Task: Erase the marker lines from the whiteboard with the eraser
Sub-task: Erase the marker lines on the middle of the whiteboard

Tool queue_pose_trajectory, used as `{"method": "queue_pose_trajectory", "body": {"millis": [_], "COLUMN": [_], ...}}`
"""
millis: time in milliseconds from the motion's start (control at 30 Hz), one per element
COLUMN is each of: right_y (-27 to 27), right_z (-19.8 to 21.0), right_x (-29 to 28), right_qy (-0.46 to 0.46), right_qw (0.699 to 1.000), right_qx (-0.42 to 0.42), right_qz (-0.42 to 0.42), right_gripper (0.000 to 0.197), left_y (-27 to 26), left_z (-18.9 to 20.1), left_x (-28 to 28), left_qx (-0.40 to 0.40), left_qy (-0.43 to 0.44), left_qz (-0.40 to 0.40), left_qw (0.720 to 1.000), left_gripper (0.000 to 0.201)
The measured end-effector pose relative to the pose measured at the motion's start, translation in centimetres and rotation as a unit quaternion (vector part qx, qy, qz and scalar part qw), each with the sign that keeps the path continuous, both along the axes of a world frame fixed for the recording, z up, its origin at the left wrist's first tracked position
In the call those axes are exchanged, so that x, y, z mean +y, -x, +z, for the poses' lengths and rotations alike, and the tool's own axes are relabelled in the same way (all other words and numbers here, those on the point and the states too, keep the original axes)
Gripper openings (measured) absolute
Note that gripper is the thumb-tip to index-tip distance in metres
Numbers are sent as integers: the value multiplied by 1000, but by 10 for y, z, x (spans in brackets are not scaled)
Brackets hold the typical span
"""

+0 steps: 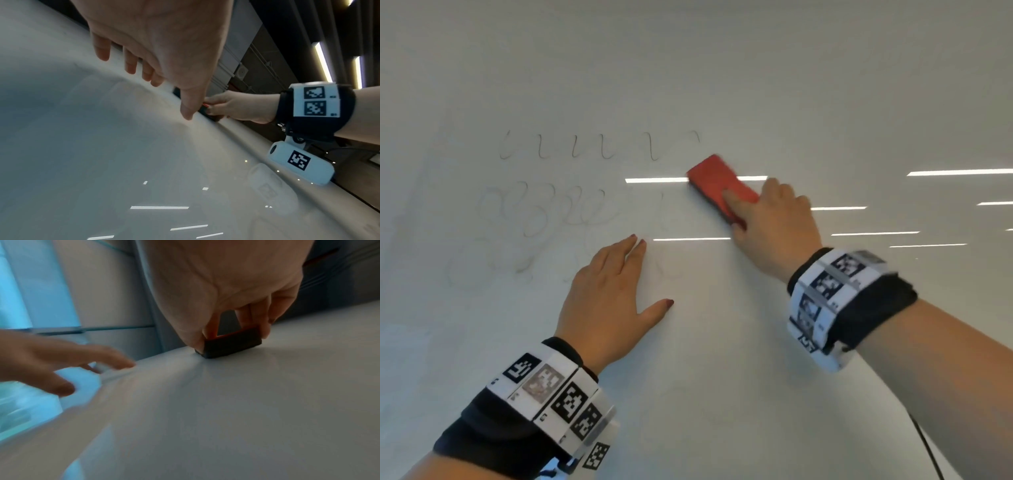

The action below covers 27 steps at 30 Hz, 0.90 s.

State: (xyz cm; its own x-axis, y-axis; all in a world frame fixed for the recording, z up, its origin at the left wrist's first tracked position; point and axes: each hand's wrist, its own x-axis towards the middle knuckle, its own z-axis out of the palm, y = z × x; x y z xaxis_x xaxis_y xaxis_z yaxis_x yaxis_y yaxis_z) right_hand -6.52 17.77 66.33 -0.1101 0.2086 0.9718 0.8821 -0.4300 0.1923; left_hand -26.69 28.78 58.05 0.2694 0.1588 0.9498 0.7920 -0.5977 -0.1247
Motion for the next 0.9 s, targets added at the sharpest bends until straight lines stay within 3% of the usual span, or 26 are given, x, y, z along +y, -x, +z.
{"method": "queue_pose_trajectory", "body": {"millis": [100, 233, 467, 633, 900], "right_y": [-15, 8, 63, 56, 45], "right_z": [21, 19, -30, -64, -31], "right_x": [-6, 8, 34, 26, 19], "right_qy": [-32, -35, 20, 63, -13], "right_qw": [997, 998, 999, 996, 997], "right_qx": [59, 51, -30, -50, 77], "right_qz": [-29, -26, 25, 39, 2], "right_gripper": [53, 54, 54, 52, 54], "left_y": [21, 37, 35, 37, 38], "left_z": [3, 3, 1, 0, 1], "left_x": [7, 17, 20, 22, 24], "left_qx": [-18, -21, -31, -24, -14], "left_qy": [11, 39, 36, 25, 17], "left_qz": [13, 18, 2, 1, 1], "left_qw": [1000, 999, 999, 999, 1000], "left_gripper": [96, 92, 91, 90, 90]}}
